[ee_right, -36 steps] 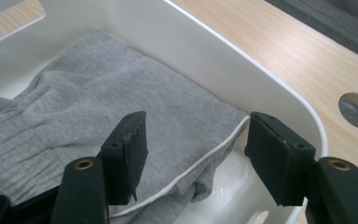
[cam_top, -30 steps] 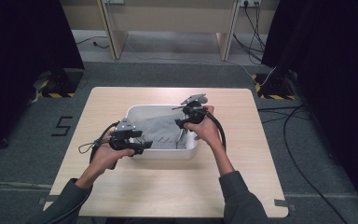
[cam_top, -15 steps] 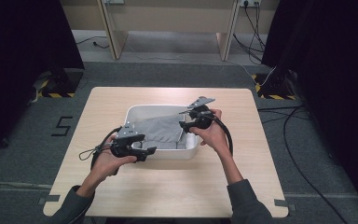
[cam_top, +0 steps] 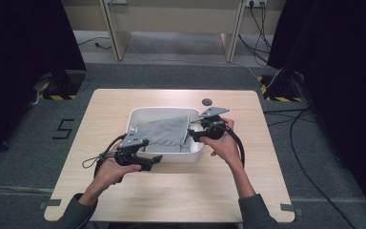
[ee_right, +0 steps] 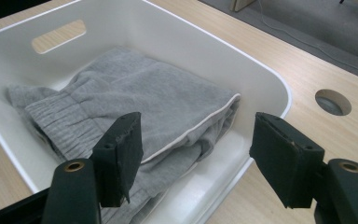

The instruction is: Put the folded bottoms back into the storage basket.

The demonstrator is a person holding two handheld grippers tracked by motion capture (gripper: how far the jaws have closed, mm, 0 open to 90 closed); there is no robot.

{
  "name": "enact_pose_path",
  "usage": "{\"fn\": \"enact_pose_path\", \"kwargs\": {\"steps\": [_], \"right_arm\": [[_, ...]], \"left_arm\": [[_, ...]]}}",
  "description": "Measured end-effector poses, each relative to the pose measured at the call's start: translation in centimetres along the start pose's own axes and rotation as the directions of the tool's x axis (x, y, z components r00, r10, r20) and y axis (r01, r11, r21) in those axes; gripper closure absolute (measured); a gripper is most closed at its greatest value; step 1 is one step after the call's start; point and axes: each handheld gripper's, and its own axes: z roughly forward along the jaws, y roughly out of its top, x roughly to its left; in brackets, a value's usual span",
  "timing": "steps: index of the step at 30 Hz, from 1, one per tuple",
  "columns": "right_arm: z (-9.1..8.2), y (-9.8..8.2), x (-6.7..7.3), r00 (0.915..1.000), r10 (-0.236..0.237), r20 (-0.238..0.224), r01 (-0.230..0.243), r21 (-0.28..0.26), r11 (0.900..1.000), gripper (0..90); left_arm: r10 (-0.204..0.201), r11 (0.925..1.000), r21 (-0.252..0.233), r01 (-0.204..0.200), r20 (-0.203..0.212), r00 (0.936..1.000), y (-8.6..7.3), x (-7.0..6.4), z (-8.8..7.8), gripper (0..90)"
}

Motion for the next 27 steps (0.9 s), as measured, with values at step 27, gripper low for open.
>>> {"fn": "enact_pose_path", "kwargs": {"steps": [27], "right_arm": [[-4.5,-5.1,0.3,0.9989,0.046,-0.007,-0.047,-0.115,0.992,33.7]], "left_arm": [[-0.023,0.9997,-0.008,0.023,0.003,0.9997,-0.7,-0.5,-0.5,20.0]]}}
